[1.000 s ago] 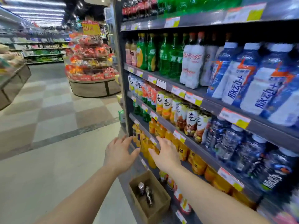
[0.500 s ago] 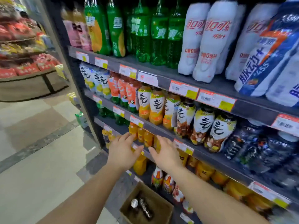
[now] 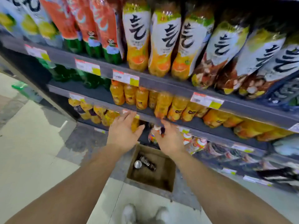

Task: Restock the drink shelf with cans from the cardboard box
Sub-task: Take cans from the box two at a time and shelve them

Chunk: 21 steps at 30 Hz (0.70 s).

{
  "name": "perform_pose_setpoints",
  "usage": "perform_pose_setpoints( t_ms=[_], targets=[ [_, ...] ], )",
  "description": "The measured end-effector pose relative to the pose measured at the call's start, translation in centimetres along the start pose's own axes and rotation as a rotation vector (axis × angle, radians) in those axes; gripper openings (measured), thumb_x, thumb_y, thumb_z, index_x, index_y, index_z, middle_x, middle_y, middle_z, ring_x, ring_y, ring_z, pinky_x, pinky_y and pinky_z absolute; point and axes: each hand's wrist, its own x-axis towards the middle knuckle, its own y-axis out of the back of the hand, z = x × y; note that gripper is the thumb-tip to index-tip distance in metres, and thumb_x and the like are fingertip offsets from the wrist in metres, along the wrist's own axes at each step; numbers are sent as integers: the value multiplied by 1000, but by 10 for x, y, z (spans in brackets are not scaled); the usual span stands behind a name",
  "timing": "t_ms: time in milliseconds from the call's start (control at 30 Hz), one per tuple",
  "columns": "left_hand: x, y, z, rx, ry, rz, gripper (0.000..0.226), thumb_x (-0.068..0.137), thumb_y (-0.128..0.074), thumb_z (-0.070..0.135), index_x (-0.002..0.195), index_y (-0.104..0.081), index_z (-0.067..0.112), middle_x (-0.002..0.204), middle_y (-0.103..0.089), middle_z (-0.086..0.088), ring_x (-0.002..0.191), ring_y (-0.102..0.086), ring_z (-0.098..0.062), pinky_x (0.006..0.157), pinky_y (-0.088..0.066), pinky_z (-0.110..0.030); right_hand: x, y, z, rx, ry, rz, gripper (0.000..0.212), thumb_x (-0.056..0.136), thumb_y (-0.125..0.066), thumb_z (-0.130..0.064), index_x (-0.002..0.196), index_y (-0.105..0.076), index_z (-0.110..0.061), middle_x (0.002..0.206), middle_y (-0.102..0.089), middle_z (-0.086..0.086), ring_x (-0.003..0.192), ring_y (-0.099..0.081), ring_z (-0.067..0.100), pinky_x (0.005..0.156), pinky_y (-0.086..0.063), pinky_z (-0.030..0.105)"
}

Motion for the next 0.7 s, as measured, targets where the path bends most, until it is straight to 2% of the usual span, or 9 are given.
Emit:
perform_pose_setpoints(
  t_ms=[100, 200, 300, 433, 533, 633, 700],
  targets=[
    [0, -56, -28, -39, 50, -77, 72, 81, -44, 57, 141, -44, 17, 143, -47, -9, 131, -41, -32, 107, -34, -43, 5, -51, 41, -16, -38, -53, 54, 91, -58, -40, 139, -48, -16, 121, -63, 10, 115, -54, 32, 90, -46, 39],
    [-5, -119, -62, -30, 55, -124, 72, 81, -47, 59, 139, -46, 17, 138, -52, -11, 126, -46, -32, 104, -38, -42, 10, -105, 87, -15, -74, -108, 52, 91, -60, -35, 138, -48, -15, 129, -59, 12, 121, -50, 33, 98, -44, 42],
    [-7, -190, -97, 1, 84, -190, 76, 76, -45, 62, 139, -46, 19, 134, -56, -10, 122, -48, -33, 103, -36, -42, 19, -161, 133, -48, -113, -154, 55, 93, -58, -34, 142, -44, -13, 137, -54, 11, 128, -45, 30, 106, -35, 38],
    [-3, -262, -129, 26, 108, -239, 77, 75, -47, 64, 141, -43, 24, 135, -54, -7, 124, -45, -30, 106, -34, -40, 36, -223, 177, -42, -175, -214, 59, 94, -54, -40, 147, -36, -20, 141, -49, 9, 131, -41, 29, 107, -37, 40],
    [0, -310, -149, 6, 96, -270, 70, 83, -54, 57, 143, -37, 26, 138, -51, -6, 127, -41, -29, 106, -35, -39, 51, -268, 204, -19, -180, -236, 59, 93, -55, -41, 146, -36, -22, 134, -54, 9, 126, -45, 29, 104, -41, 40],
    [-1, -346, -165, 8, 51, -282, 70, 82, -52, 58, 143, -37, 28, 136, -53, -5, 124, -43, -28, 104, -37, -37, 58, -307, 227, -23, -184, -259, 59, 93, -55, -43, 145, -37, -22, 134, -54, 10, 127, -45, 30, 105, -41, 41],
    [-3, -364, -174, 43, 16, -292, 71, 81, -58, 56, 143, -38, 29, 137, -52, -1, 126, -43, -26, 108, -33, -39, 58, -328, 240, -30, -196, -268, 58, 93, -55, -43, 145, -38, -23, 135, -53, 10, 127, -45, 30, 105, -41, 41]
  ],
)
